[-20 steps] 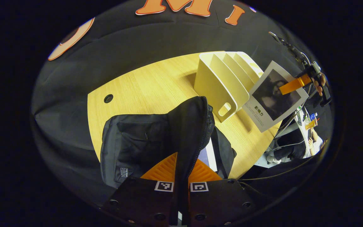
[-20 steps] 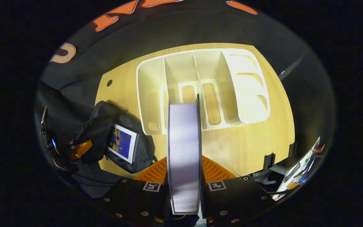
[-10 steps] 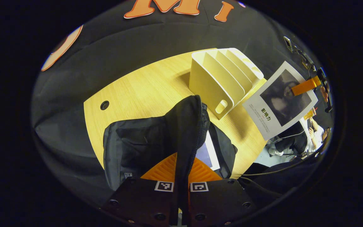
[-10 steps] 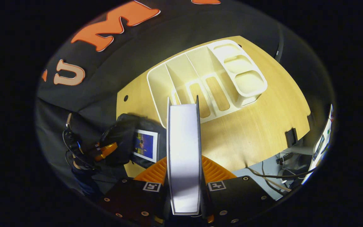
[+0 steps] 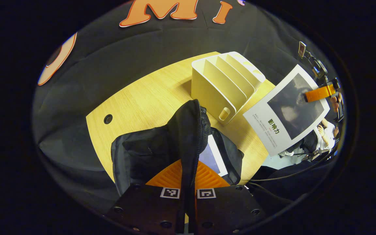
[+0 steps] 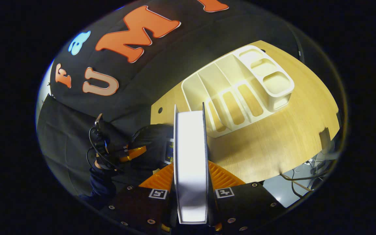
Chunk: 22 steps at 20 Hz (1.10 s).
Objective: Open the schoolbag, grab two books from the bookshelf and put them into the schoolbag.
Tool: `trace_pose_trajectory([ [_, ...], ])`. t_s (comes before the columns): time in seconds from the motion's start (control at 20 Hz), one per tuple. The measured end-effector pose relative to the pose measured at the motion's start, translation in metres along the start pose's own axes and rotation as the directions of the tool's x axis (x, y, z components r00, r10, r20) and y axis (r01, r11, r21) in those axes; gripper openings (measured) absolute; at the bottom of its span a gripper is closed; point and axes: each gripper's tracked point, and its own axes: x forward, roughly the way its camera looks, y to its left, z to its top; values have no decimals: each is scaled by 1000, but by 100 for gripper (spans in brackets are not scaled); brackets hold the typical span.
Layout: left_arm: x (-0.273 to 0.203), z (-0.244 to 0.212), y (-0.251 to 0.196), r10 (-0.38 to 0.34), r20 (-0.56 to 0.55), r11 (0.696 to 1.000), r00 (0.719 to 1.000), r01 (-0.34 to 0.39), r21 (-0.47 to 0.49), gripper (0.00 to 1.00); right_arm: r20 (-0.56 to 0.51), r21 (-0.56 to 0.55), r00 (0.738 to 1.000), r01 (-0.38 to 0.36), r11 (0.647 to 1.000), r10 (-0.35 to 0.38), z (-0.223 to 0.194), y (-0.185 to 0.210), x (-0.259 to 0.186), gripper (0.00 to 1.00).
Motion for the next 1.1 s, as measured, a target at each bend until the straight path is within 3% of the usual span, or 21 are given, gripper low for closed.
trace_pose_trajectory([
  [0.35, -10, 4, 1, 12, 28, 999, 1000, -11, -30, 5, -37, -46, 991, -127, 991, 125, -17, 34, 40, 39],
  [0.8, -15, 9, 3, 38, 69, 996, 997, -32, -84, 5, -29, 38, 985, -171, 984, 173, -36, 49, 125, 38],
  [0.95, -14, 8, 3, 42, 71, 992, 997, -33, -122, 5, -12, 71, 989, -146, 987, 147, -39, 47, 152, 38],
  [1.1, -17, 9, 0, 45, 82, 990, 996, -33, -134, 5, 17, 103, 980, -197, 975, 196, -39, 61, 172, 38],
])
